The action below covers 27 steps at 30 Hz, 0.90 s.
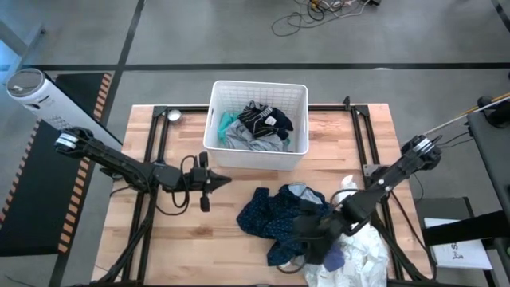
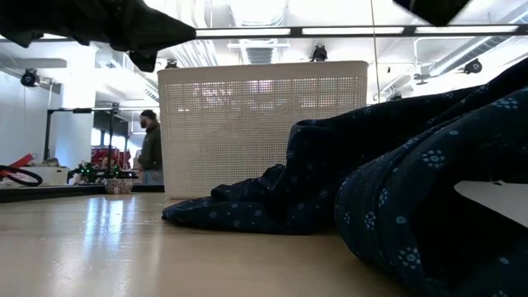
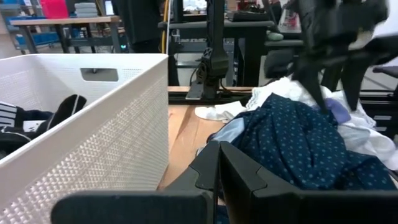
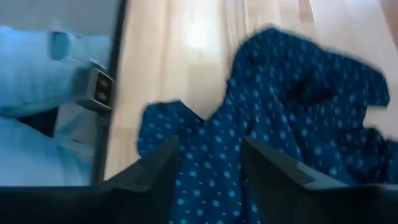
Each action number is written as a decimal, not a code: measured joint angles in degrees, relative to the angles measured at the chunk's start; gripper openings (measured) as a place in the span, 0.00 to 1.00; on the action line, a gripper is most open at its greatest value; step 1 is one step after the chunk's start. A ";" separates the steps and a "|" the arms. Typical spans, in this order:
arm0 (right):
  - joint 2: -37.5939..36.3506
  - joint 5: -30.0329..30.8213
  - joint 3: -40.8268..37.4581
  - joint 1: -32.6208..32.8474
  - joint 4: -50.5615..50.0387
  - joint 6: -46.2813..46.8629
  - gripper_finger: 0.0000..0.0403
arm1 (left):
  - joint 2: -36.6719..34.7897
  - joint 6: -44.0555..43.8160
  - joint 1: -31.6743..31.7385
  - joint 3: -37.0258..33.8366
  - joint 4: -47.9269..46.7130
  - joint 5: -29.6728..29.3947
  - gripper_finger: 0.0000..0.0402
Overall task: Sort clothes
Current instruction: Put the blue polo shirt into the laundry organizer
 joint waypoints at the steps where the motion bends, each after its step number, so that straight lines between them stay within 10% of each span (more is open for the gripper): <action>1: 0.91 -0.10 0.00 -0.30 -0.27 1.10 0.45 | 0.00 0.00 -0.27 0.02 0.00 0.02 0.00; 12: 10.48 -0.40 1.27 -4.56 -0.97 4.40 0.78 | 0.00 0.36 -0.92 -0.13 -0.23 0.04 0.00; 27: 22.16 -5.96 6.69 -11.20 -12.77 1.51 0.85 | -0.02 0.28 -0.92 -0.19 -0.75 0.04 0.00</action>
